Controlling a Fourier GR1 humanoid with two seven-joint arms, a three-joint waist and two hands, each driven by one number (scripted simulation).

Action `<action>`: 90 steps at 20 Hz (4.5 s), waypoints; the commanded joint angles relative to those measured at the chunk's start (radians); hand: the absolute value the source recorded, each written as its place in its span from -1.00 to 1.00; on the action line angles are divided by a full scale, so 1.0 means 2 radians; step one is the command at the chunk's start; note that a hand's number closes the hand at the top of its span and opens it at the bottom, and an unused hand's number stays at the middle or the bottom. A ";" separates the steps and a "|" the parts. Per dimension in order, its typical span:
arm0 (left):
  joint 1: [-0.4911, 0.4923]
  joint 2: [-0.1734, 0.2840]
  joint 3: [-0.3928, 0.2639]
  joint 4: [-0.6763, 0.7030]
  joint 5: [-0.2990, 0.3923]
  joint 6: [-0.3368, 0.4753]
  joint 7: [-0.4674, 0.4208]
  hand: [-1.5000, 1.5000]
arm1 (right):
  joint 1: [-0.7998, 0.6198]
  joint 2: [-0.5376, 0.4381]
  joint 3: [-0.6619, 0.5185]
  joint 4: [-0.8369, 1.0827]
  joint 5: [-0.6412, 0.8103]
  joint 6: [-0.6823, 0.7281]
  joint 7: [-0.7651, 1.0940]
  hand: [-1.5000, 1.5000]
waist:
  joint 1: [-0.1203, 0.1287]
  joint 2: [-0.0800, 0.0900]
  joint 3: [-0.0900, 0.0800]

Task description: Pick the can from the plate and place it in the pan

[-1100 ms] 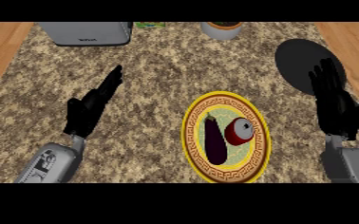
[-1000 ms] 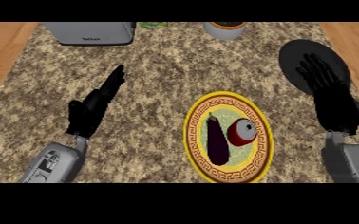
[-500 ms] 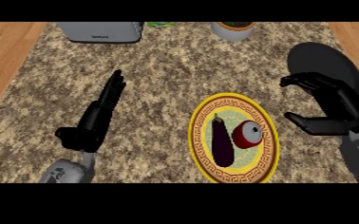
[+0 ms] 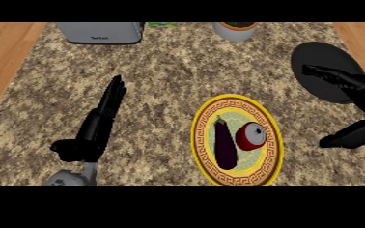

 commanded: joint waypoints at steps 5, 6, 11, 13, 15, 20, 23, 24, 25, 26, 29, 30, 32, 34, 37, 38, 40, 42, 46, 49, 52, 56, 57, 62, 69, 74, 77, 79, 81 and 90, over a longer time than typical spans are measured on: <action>0.002 0.001 0.009 0.008 -0.002 -0.016 -0.007 0.00 | -0.043 -0.012 0.070 -0.066 0.093 0.016 0.071 -1.00 | -0.004 -0.001 -0.001; -0.009 -0.005 0.007 0.001 -0.011 -0.003 0.006 0.00 | -0.044 -0.013 0.083 -0.068 0.117 0.012 0.068 -1.00 | -0.003 -0.001 -0.001; 0.000 -0.007 0.012 -0.011 -0.009 0.002 0.012 0.00 | -0.066 0.006 0.164 -0.095 0.216 0.003 0.122 -1.00 | 0.002 -0.001 -0.001; 0.028 0.003 0.006 -0.026 -0.007 -0.016 -0.002 0.00 | -0.047 0.013 0.185 -0.110 0.253 -0.011 0.115 -1.00 | -0.001 -0.002 -0.001; 0.001 0.007 0.028 0.001 -0.004 -0.021 -0.004 0.00 | -0.063 0.018 0.204 -0.085 0.285 -0.003 0.120 -1.00 | 0.000 0.000 0.000; 0.036 -0.023 -0.002 -0.012 -0.032 -0.007 -0.018 0.00 | -0.063 0.047 0.216 -0.069 0.351 -0.014 0.143 -1.00 | -0.002 0.000 0.000; 0.011 -0.034 0.007 -0.023 -0.043 -0.001 0.016 0.00 | -0.054 0.082 0.206 -0.071 0.372 -0.001 0.154 -1.00 | -0.004 -0.001 0.000; 0.039 -0.031 0.013 -0.004 -0.040 -0.021 -0.020 0.00 | -0.033 0.079 0.192 -0.087 0.373 0.009 0.148 -1.00 | -0.005 -0.001 0.000; 0.023 -0.026 0.029 -0.014 -0.029 -0.028 0.004 0.00 | -0.002 0.057 0.187 -0.131 0.377 0.010 0.140 -1.00 | -0.006 -0.001 0.000; 0.027 -0.024 0.042 0.031 -0.018 -0.052 -0.045 0.00 | -0.033 0.084 0.187 -0.103 0.382 0.021 0.153 -1.00 | -0.005 -0.001 -0.001; 0.046 -0.023 0.029 -0.037 -0.036 -0.038 -0.001 0.00 | -0.026 0.095 0.181 -0.040 0.420 -0.016 0.110 -1.00 | -0.002 -0.001 0.000; 0.028 -0.049 0.024 -0.010 -0.050 -0.025 -0.002 0.00 | -0.042 0.096 0.160 -0.051 0.413 0.027 0.113 -1.00 | -0.004 -0.001 0.000; 0.036 -0.036 0.036 -0.014 -0.044 -0.043 -0.002 0.00 | 0.000 0.096 0.152 -0.071 0.422 -0.004 0.111 -1.00 | -0.005 -0.001 0.000; 0.007 -0.036 0.053 -0.023 -0.038 -0.049 0.028 0.00 | -0.027 0.129 0.142 -0.093 0.421 0.041 0.154 -1.00 | -0.005 -0.001 0.000; 0.053 -0.043 0.039 -0.054 -0.053 -0.044 0.021 0.00 | -0.005 0.129 0.133 -0.046 0.441 -0.003 0.097 -1.00 | -0.004 -0.001 0.000; 0.031 -0.051 0.043 -0.029 -0.060 -0.044 0.013 0.00 | -0.023 0.144 0.125 -0.029 0.444 0.003 0.097 -1.00 | -0.004 -0.001 0.000; 0.024 -0.038 0.066 -0.035 -0.048 -0.061 0.026 0.00 | -0.024 0.149 0.126 -0.011 0.466 -0.003 0.090 -1.00 | -0.004 -0.001 0.000; 0.019 -0.056 0.053 -0.017 -0.063 -0.051 0.010 0.00 | -0.043 0.167 0.137 0.044 0.488 -0.022 0.077 -1.00 | -0.003 0.000 0.000; 0.039 -0.047 0.060 -0.057 -0.060 -0.061 0.040 0.00 | -0.020 0.182 0.139 0.020 0.513 -0.019 0.101 -1.00 | -0.004 -0.001 0.000; 0.030 -0.048 0.077 -0.027 -0.055 -0.074 0.014 0.00 | -0.040 0.205 0.145 0.060 0.538 -0.031 0.101 -1.00 | -0.003 -0.001 0.000; 0.035 -0.069 0.044 -0.044 -0.080 -0.048 0.030 0.00 | -0.079 0.175 0.175 0.094 0.566 -0.036 0.038 1.00 | 0.000 0.000 0.000; 0.000 -0.056 0.075 -0.042 -0.068 -0.060 0.063 0.00 | -0.054 0.196 0.177 0.089 0.594 -0.068 0.046 1.00 | -0.005 -0.001 0.000; 0.056 -0.076 0.045 -0.043 -0.078 -0.059 0.021 0.00 | -0.043 0.165 0.162 0.090 0.590 -0.081 0.009 1.00 | -0.004 -0.001 0.000; 0.047 -0.066 0.069 -0.020 -0.073 -0.077 -0.007 0.00 | -0.080 0.211 0.135 0.133 0.606 -0.124 0.011 1.00 | -0.002 0.000 0.000; 0.020 -0.059 0.079 -0.038 -0.064 -0.084 0.043 0.00 | -0.034 0.211 0.086 0.065 0.578 -0.199 0.002 1.00 | -0.005 -0.001 0.000; 0.025 -0.081 0.074 -0.017 -0.084 -0.052 0.021 0.00 | 0.020 0.213 -0.002 0.004 0.554 -0.210 0.145 1.00 | -0.026 -0.005 -0.001; 0.021 -0.082 0.077 -0.005 -0.078 -0.058 0.020 0.00 | 0.038 0.216 -0.026 -0.043 0.570 -0.260 0.193 1.00 | -0.025 -0.004 -0.001; 0.053 -0.058 0.086 -0.031 -0.068 -0.077 0.012 0.00 | 0.052 0.217 -0.051 -0.101 0.543 -0.265 0.193 1.00 | -0.019 -0.006 -0.001; 0.032 -0.075 0.076 -0.029 -0.075 -0.066 0.024 0.00 | 0.079 0.244 -0.041 -0.165 0.543 -0.268 0.225 1.00 | -0.020 -0.005 -0.001; 0.029 -0.079 0.073 -0.026 -0.085 -0.069 0.019 0.00 | 0.096 0.255 -0.136 -0.203 0.442 -0.248 0.257 1.00 | -0.008 -0.001 0.000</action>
